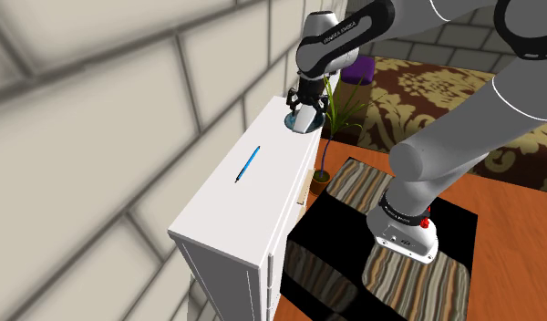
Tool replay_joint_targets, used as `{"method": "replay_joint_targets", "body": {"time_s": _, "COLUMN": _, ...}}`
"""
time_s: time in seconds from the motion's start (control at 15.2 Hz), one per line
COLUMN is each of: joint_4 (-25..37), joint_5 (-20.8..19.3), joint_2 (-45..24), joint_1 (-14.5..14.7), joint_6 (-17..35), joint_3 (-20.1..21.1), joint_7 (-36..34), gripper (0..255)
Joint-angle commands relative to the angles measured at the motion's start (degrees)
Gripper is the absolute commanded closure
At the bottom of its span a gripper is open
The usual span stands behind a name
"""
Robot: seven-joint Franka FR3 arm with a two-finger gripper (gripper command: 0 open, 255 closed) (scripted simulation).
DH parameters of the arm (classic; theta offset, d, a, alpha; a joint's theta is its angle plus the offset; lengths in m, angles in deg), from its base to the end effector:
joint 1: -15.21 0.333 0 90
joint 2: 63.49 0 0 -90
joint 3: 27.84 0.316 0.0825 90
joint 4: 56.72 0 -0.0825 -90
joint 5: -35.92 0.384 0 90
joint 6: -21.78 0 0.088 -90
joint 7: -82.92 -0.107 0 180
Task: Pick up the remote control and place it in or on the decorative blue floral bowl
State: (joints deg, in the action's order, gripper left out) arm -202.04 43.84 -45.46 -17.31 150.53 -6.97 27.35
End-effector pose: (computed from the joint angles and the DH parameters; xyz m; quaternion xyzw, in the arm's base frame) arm 0.4196 -0.0845 0.3785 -0.8035 0.5953 -0.0054 0.0009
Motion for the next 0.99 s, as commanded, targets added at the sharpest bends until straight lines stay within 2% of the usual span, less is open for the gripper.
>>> {"method": "replay_joint_targets", "body": {"time_s": 0.0, "joint_4": 0.0, "joint_5": 0.0, "joint_2": 0.0, "joint_1": 0.0, "joint_6": 0.0, "joint_3": 0.0, "joint_7": 0.0, "gripper": 0}}
{"method": "replay_joint_targets", "body": {"time_s": 0.13, "joint_4": 0.0, "joint_5": 0.0, "joint_2": 0.0, "joint_1": 0.0, "joint_6": 0.0, "joint_3": 0.0, "joint_7": 0.0, "gripper": 0}}
{"method": "replay_joint_targets", "body": {"time_s": 0.4, "joint_4": 4.34, "joint_5": 0.36, "joint_2": 3.98, "joint_1": 0.18, "joint_6": -8.25, "joint_3": -1.12, "joint_7": 0.58, "gripper": 0}}
{"method": "replay_joint_targets", "body": {"time_s": 0.92, "joint_4": 4.34, "joint_5": 0.36, "joint_2": 3.98, "joint_1": 0.18, "joint_6": -8.25, "joint_3": -1.13, "joint_7": 0.58, "gripper": 0}}
